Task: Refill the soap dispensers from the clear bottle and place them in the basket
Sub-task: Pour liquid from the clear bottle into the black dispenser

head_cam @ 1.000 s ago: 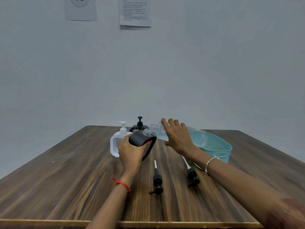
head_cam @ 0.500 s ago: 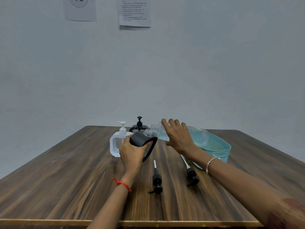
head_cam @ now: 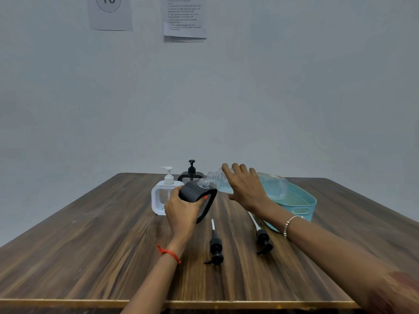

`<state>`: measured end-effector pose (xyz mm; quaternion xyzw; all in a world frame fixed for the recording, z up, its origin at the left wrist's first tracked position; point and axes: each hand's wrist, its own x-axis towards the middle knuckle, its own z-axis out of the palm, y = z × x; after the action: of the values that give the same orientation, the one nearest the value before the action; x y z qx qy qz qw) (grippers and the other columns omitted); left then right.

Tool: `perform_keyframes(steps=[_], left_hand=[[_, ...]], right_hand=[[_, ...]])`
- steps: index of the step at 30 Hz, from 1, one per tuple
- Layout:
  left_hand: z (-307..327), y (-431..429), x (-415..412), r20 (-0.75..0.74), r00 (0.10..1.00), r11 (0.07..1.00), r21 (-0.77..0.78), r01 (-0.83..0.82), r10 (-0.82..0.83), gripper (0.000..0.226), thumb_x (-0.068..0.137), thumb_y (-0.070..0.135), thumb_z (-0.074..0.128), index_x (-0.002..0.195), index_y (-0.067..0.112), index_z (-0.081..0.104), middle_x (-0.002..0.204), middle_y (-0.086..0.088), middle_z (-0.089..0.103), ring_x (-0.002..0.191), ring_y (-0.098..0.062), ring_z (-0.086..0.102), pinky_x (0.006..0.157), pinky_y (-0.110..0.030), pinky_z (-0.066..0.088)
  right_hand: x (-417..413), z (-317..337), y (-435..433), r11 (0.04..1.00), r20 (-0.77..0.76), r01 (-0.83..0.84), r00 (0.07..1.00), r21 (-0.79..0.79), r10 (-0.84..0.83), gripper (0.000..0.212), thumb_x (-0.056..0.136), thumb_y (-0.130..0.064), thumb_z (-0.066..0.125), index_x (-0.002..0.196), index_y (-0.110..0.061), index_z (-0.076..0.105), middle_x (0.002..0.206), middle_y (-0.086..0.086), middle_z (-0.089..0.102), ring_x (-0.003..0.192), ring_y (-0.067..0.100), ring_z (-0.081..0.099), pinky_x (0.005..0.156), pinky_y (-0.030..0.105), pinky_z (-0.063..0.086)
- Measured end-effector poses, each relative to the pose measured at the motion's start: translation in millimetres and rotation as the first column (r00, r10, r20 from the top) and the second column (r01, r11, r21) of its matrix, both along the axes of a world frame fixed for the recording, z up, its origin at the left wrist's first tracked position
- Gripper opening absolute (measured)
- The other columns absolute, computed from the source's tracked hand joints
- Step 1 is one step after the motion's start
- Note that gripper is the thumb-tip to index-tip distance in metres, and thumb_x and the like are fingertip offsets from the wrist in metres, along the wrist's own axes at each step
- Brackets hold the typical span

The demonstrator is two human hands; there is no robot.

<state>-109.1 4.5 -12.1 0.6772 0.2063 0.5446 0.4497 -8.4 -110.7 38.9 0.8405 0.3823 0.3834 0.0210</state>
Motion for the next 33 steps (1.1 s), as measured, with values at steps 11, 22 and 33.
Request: perform_keyframes(steps=[11,22,33], left_hand=[[0.9,-1.1,-2.3,-0.002,1.0,1.0,-0.011,-0.002,0.002,0.058,0.064,0.024,0.085,0.113,0.005,0.062,0.104,-0.008,0.067,0.089,-0.014,0.056,0.071,-0.023,0.042],[0.3,-0.8,-6.4,-0.014,1.0,1.0,-0.024,-0.002,0.001,0.058,0.063,0.022,0.086,0.113,0.005,0.063,0.105,-0.01,0.067,0.087,-0.01,0.051,0.071,-0.022,0.039],[-2.5,1.2,-5.2,-0.024,1.0,0.999,-0.039,0.005,-0.006,0.056,0.062,0.02,0.086,0.11,0.005,0.063,0.102,-0.009,0.067,0.086,-0.014,0.054,0.07,-0.023,0.041]], right_hand=[[-0.5,0.2,0.4,1.0,0.029,-0.025,0.999,0.014,0.025,0.092,0.029,-0.026,0.095,0.108,-0.008,0.053,0.086,0.015,0.064,0.07,0.031,0.061,0.059,0.039,0.051],[-3.6,-0.4,0.5,0.999,-0.005,-0.038,0.999,-0.035,0.037,0.077,0.063,-0.02,0.084,0.127,-0.008,0.042,0.112,0.018,0.056,0.096,0.035,0.055,0.08,0.045,0.046],[-6.1,2.2,-0.5,0.997,-0.026,-0.025,0.999,-0.076,0.023,0.074,0.073,-0.019,0.076,0.133,-0.008,0.033,0.122,0.018,0.05,0.106,0.036,0.05,0.088,0.047,0.042]])
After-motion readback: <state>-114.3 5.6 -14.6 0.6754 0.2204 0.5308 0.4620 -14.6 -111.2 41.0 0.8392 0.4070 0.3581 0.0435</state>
